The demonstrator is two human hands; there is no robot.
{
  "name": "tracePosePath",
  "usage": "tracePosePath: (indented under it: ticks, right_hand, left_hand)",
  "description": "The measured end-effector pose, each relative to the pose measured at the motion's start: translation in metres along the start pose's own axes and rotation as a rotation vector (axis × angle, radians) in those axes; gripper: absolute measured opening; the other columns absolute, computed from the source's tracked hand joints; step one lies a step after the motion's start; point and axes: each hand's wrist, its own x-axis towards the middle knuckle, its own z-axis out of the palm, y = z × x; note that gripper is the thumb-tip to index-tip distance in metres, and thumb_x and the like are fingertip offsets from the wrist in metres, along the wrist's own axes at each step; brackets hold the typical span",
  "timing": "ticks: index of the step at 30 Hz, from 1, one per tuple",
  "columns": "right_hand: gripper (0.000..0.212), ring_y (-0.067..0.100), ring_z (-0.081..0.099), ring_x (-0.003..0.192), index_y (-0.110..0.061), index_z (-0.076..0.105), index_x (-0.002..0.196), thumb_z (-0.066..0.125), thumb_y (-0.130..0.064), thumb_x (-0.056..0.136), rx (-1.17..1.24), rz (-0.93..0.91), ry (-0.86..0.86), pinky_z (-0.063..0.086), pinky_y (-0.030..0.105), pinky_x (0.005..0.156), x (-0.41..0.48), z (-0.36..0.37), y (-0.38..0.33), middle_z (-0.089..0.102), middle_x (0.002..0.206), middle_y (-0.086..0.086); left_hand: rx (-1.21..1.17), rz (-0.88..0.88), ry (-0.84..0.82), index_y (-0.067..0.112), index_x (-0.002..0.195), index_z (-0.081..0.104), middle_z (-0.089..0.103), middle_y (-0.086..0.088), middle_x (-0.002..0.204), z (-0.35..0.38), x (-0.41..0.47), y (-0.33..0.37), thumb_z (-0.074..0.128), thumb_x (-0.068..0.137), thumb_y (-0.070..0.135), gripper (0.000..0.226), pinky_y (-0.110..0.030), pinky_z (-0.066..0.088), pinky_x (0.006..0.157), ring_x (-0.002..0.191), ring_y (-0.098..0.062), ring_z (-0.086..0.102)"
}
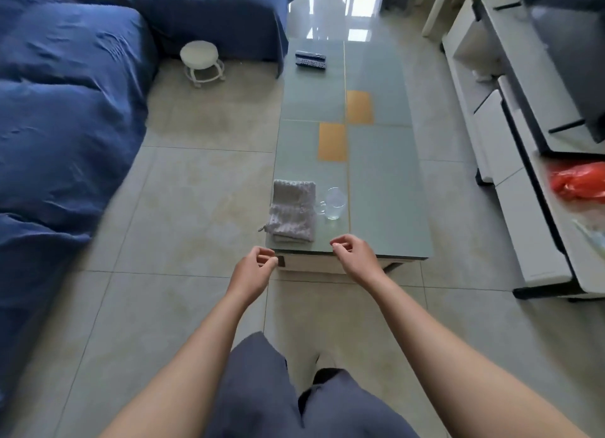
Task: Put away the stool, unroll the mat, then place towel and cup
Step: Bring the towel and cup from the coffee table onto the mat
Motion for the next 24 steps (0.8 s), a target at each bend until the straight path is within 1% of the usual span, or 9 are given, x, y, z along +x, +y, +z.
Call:
tracePosePath:
  ticks: [4,8,10,13,16,19,21,22,24]
  right_hand:
    - [0.019,0.026,0.064,0.095,-0.016,0.067,0.102,0.051,-0.02,0.091,0.049,0.093,0.035,0.049,0.034,0.088,0.061,0.021,-0.025,0.066,0.092,0.004]
    - [0.016,0.025,0.064,0.094,-0.019,0.065,0.1,0.052,-0.021,0.091,0.133,0.205,0.111,0.05,0.036,0.087,0.118,0.048,-0.043,0.067,0.094,0.004]
    - [0.01,0.026,0.065,0.094,-0.024,0.062,0.092,0.053,-0.02,0.09,0.199,0.287,0.146,0.05,0.036,0.084,0.141,0.065,-0.046,0.067,0.093,0.004]
    - [0.015,0.028,0.065,0.098,-0.033,0.058,0.082,0.054,-0.02,0.09,0.328,0.413,0.184,0.052,0.041,0.084,0.171,0.092,-0.044,0.065,0.095,0.002]
    - [0.011,0.028,0.062,0.1,-0.028,0.057,0.098,0.053,-0.02,0.091,0.418,0.51,0.229,0.052,0.047,0.091,0.199,0.108,-0.038,0.062,0.103,0.006]
    - [0.03,0.024,0.061,0.095,-0.019,0.049,0.122,0.053,-0.021,0.092,0.479,0.591,0.284,0.05,0.051,0.094,0.224,0.114,-0.029,0.059,0.098,0.001]
    - [0.041,0.017,0.06,0.082,-0.018,0.042,0.132,0.053,-0.02,0.093,0.551,0.645,0.318,0.052,0.046,0.092,0.247,0.116,-0.019,0.057,0.093,-0.005]
    - [0.044,0.014,0.058,0.076,-0.018,0.039,0.135,0.054,-0.019,0.093,0.596,0.669,0.33,0.053,0.044,0.089,0.255,0.116,-0.016,0.056,0.092,-0.005]
    - [0.048,0.014,0.056,0.075,-0.016,0.036,0.138,0.054,-0.017,0.093,0.702,0.721,0.353,0.053,0.041,0.085,0.273,0.119,-0.005,0.057,0.092,0.001]
  left_hand:
    - [0.052,0.009,-0.084,0.016,0.106,0.057,0.061,-0.001,0.098,-0.022,0.082,0.012,0.057,0.093,0.024,0.015,-0.028,0.042,0.078,0.093,-0.02,0.059]
    - [0.158,0.057,-0.188,0.012,0.113,0.057,0.06,0.001,0.1,-0.04,0.165,0.022,0.06,0.092,0.026,0.025,-0.028,0.042,0.078,0.093,-0.017,0.057]
    - [0.197,0.063,-0.245,0.013,0.116,0.056,0.061,0.0,0.104,-0.043,0.203,0.022,0.061,0.091,0.027,0.03,-0.029,0.045,0.081,0.096,-0.018,0.059]
    - [0.26,0.099,-0.31,0.013,0.122,0.054,0.06,-0.004,0.118,-0.039,0.254,0.023,0.063,0.09,0.026,0.036,-0.029,0.044,0.088,0.104,-0.016,0.055]
    - [0.328,0.13,-0.345,0.011,0.129,0.05,0.054,-0.006,0.131,-0.026,0.301,0.026,0.063,0.09,0.025,0.043,-0.028,0.039,0.094,0.118,-0.018,0.051]
    - [0.363,0.182,-0.364,0.011,0.136,0.045,0.049,-0.006,0.139,-0.009,0.338,0.029,0.064,0.089,0.026,0.053,-0.032,0.037,0.105,0.128,-0.02,0.046]
    - [0.389,0.207,-0.38,0.012,0.138,0.043,0.047,-0.007,0.141,0.007,0.366,0.027,0.067,0.086,0.027,0.058,-0.037,0.037,0.108,0.13,-0.021,0.044]
    - [0.41,0.222,-0.38,0.013,0.138,0.043,0.046,-0.007,0.142,0.013,0.377,0.027,0.068,0.085,0.028,0.061,-0.038,0.036,0.109,0.131,-0.022,0.043]
    - [0.458,0.263,-0.384,0.013,0.139,0.041,0.045,-0.007,0.143,0.029,0.399,0.025,0.07,0.084,0.028,0.064,-0.04,0.034,0.11,0.133,-0.023,0.041]
